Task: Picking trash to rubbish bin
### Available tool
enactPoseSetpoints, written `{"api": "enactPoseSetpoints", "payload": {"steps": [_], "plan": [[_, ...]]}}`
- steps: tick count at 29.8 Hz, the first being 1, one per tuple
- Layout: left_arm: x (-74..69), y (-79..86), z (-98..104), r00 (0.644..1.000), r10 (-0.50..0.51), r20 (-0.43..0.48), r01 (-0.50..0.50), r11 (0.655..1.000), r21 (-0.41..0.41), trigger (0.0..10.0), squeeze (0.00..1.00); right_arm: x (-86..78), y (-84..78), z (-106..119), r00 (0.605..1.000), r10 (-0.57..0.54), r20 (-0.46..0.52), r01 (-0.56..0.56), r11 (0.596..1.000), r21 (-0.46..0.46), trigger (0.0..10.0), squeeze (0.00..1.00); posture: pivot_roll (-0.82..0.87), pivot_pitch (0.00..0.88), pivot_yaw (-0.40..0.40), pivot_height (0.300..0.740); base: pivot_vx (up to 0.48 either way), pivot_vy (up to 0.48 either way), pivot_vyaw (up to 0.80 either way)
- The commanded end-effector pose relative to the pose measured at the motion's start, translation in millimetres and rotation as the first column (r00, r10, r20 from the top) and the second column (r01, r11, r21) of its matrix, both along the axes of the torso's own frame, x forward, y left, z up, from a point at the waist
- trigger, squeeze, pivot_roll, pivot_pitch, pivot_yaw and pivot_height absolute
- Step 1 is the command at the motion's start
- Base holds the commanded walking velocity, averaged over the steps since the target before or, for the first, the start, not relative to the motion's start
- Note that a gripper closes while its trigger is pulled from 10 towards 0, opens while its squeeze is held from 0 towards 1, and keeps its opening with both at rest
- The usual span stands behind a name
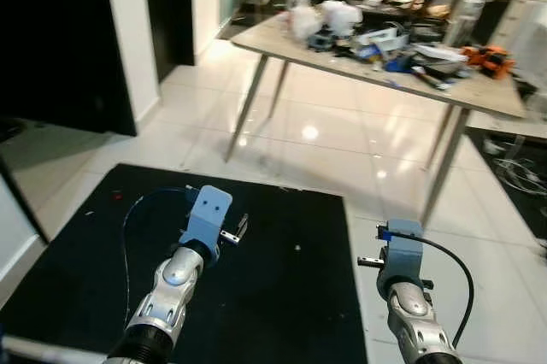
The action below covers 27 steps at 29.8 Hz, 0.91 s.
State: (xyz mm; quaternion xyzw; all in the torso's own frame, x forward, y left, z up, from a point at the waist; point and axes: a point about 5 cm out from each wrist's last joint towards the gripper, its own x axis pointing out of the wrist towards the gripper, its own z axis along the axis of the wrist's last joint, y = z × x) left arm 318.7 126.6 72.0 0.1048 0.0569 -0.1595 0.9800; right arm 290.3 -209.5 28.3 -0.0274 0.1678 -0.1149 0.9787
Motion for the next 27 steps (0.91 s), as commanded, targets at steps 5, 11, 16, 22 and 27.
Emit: {"api": "enactPoseSetpoints", "payload": {"steps": [5, 11, 16, 22, 27], "plan": [[0.8, 1.8, -1, 1.000, 0.000, -0.013, 0.000, 1.000, -0.012, 10.0, 0.00, -3.9, -4.0, -4, 0.999, -0.025, -0.021, 0.025, 1.000, 0.008, 10.0, 0.00, -0.08, 0.030, -0.033, 0.740, 0.000, 0.000, -0.80], [2.5, 1.7, 2, 1.000, 0.012, -0.003, -0.012, 1.000, -0.027, 10.0, 0.00, -4.2, -5.5, -4, 0.999, -0.032, -0.023, 0.032, 0.999, 0.007, 10.0, 0.00, -0.08, 0.036, -0.029, 0.740, 0.000, 0.000, -0.80], [2.6, 0.6, 3, 1.000, 0.006, 0.003, -0.006, 0.999, -0.032, 10.0, 0.00, -4.2, -5.1, -4, 0.999, -0.034, -0.021, 0.034, 0.999, 0.008, 10.0, 0.00, -0.08, 0.040, -0.028, 0.740, 0.000, 0.000, -0.80], [2.9, -3.0, 6, 1.000, -0.002, 0.012, 0.003, 0.998, -0.065, 10.0, 0.00, -3.4, -2.2, -2, 1.000, 0.003, -0.008, -0.003, 1.000, -0.001, 10.0, 0.00, -0.08, 0.045, -0.027, 0.740, 0.000, 0.000, -0.18], [2.3, -6.7, 10, 0.999, -0.005, 0.033, 0.008, 0.995, -0.100, 10.0, 0.00, -2.8, -1.4, -1, 1.000, 0.009, 0.002, -0.009, 1.000, 0.004, 10.0, 0.00, -0.08, 0.048, -0.029, 0.740, 0.122, 0.000, 0.00]]}}
